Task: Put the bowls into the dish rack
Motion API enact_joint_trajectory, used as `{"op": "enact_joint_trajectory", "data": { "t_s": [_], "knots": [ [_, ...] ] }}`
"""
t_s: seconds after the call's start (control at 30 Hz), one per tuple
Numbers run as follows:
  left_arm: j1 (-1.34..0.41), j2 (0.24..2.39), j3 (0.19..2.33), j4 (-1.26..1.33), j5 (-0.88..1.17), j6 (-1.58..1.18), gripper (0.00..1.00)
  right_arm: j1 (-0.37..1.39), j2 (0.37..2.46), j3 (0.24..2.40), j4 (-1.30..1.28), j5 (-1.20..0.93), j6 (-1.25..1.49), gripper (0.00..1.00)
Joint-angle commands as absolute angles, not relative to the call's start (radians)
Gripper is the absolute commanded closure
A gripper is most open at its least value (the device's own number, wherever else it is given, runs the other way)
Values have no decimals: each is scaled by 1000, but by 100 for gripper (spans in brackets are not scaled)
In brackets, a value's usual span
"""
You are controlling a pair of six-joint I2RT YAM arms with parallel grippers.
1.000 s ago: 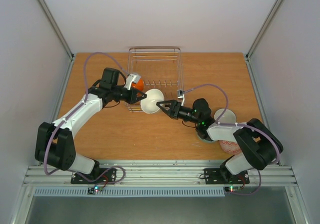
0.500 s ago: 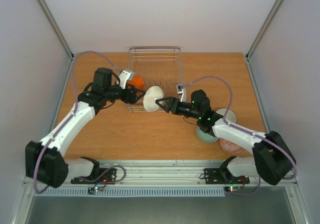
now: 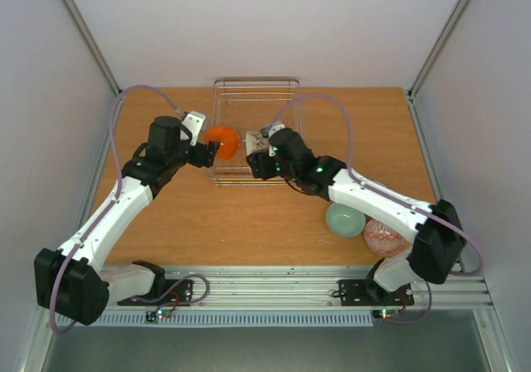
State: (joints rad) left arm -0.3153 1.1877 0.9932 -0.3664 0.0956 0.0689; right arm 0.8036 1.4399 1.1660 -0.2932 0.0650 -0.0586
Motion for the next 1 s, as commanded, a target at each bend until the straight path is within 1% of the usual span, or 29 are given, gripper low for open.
{"op": "enact_joint_trajectory", "data": {
  "t_s": [0.0, 0.1, 0.27, 0.97],
  "knots": [
    [-314, 1169, 979, -322, 44, 103, 11, 872, 1550, 1323, -426, 468, -237, 99],
    [-314, 1172, 973, -317, 45, 104, 11, 900, 1621, 1399, -449, 591, -290, 99],
    [-313, 1176, 968, -313, 50, 107, 10, 912, 1686, 1466, -452, 673, -347, 99],
    [-313, 1188, 959, -304, 43, 118, 10, 899, 1902, 1631, -406, 649, -425, 99]
  ]
}}
